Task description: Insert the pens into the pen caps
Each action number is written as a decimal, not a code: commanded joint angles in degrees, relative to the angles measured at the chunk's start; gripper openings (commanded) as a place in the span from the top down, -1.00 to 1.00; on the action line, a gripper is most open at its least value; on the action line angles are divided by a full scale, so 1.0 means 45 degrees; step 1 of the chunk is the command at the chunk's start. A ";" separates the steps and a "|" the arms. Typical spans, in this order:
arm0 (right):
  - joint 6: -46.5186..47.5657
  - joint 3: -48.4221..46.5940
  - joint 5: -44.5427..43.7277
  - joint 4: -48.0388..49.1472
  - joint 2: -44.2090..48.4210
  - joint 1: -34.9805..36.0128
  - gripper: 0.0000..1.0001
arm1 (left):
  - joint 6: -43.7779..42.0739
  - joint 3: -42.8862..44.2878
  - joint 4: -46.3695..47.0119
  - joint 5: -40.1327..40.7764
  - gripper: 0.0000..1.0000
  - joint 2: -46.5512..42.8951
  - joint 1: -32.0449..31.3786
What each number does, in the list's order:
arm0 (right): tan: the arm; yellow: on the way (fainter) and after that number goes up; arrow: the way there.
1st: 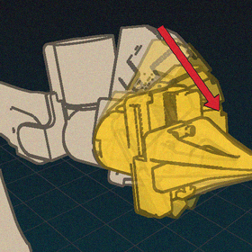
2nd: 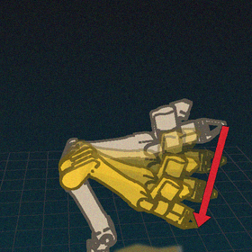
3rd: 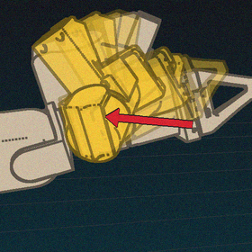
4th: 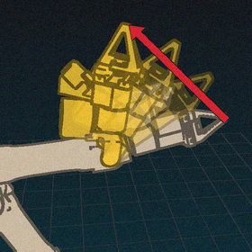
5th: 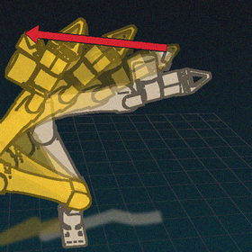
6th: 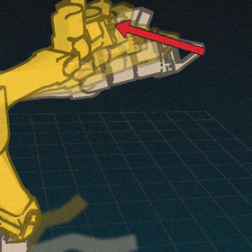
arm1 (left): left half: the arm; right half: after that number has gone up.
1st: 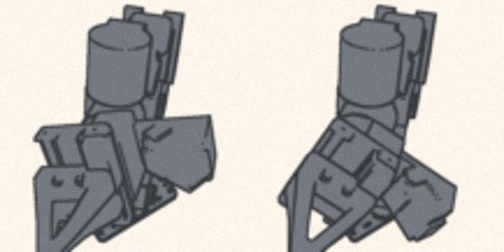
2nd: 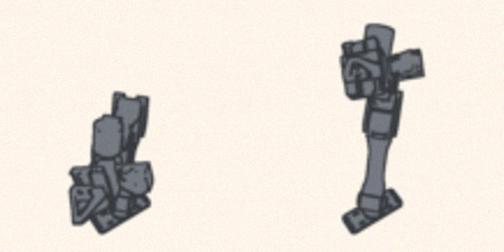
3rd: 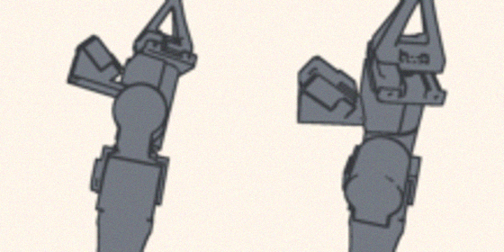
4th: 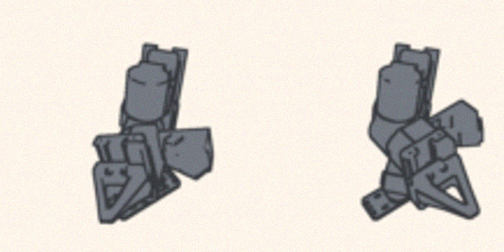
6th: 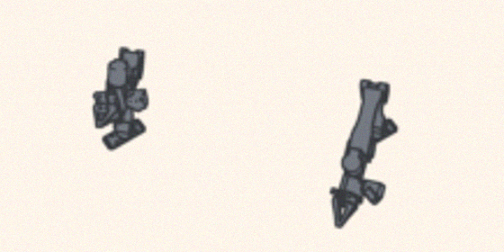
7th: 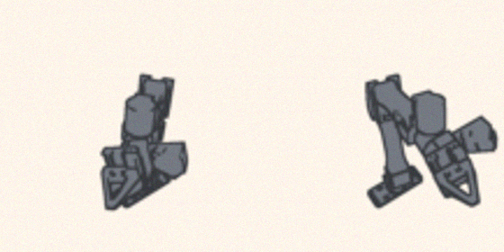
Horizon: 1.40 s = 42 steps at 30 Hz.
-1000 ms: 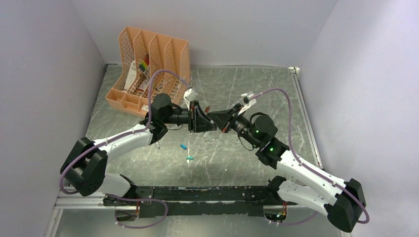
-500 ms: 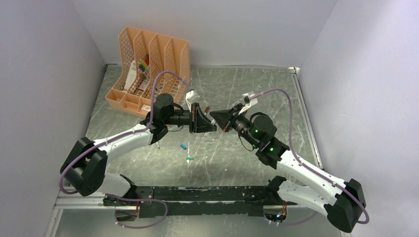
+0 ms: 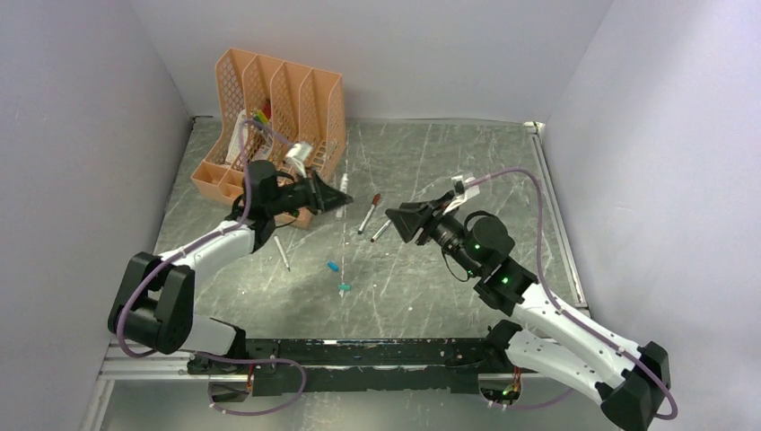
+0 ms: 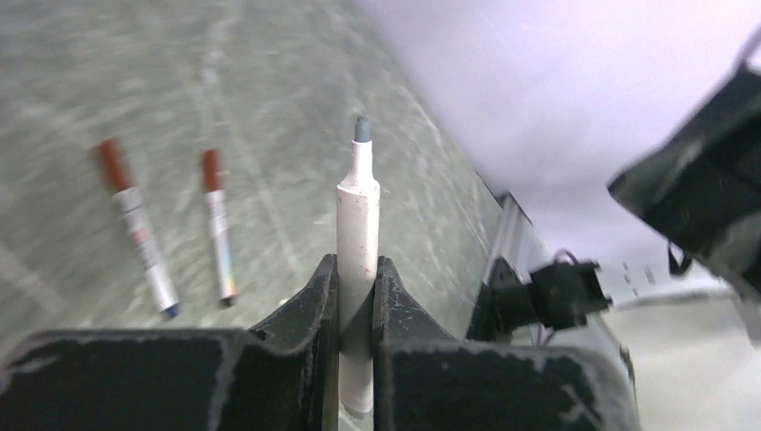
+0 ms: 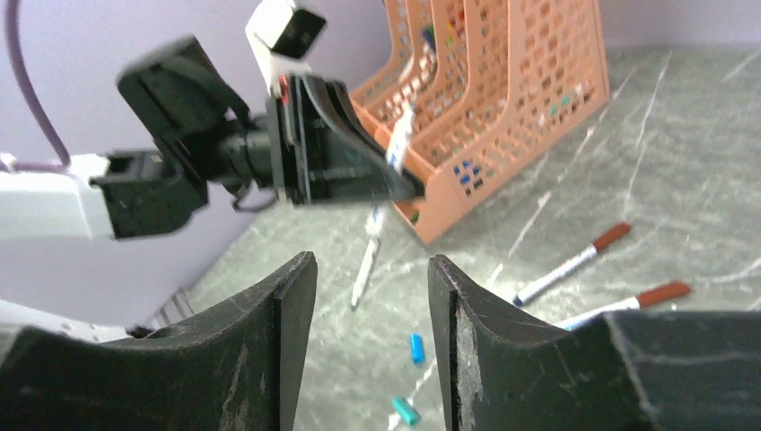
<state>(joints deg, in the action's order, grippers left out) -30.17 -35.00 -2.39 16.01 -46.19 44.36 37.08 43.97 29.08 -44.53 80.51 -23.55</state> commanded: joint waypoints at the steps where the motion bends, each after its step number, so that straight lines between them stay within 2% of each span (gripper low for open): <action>1: 0.0493 0.0704 0.0879 -0.1683 -0.1092 0.0430 0.04 | 0.1163 -0.0822 0.0213 0.1094 0.86 -0.0980 0.1490; 5: 0.0954 0.0271 0.0885 -0.2818 -0.3761 0.1651 0.06 | 0.0530 -0.0615 -0.1403 0.1918 0.86 -0.1537 0.1929; 10: 0.1945 -0.0986 -0.0322 -0.3667 -0.6872 0.3221 0.08 | 0.0274 -0.0327 -0.2376 0.0992 0.86 -0.1353 0.2396; 19: 0.3099 -0.2999 -0.0138 -0.3637 -0.9560 0.4109 0.04 | -0.0169 -0.0633 -0.3016 0.0887 0.86 -0.1697 0.2499; 24: 0.3481 -0.3520 -0.0031 -0.3653 -1.0500 0.4425 -0.05 | -0.0263 -0.0686 -0.3060 0.1071 0.86 -0.2070 0.2526; 34: 0.3871 -0.4254 -0.0657 -0.3974 -1.1830 0.4692 -0.07 | -0.0358 -0.0651 -0.3240 0.0993 0.86 -0.2091 0.2519; 42: 0.3917 -0.4463 -0.1294 -0.4396 -1.2224 0.4947 0.07 | -0.0480 -0.0566 -0.3376 0.0940 0.86 -0.2058 0.2519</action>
<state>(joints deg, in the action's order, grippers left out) -13.34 -53.69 -5.41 -2.02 -100.42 65.63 35.94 40.82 14.04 -39.27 72.01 -12.84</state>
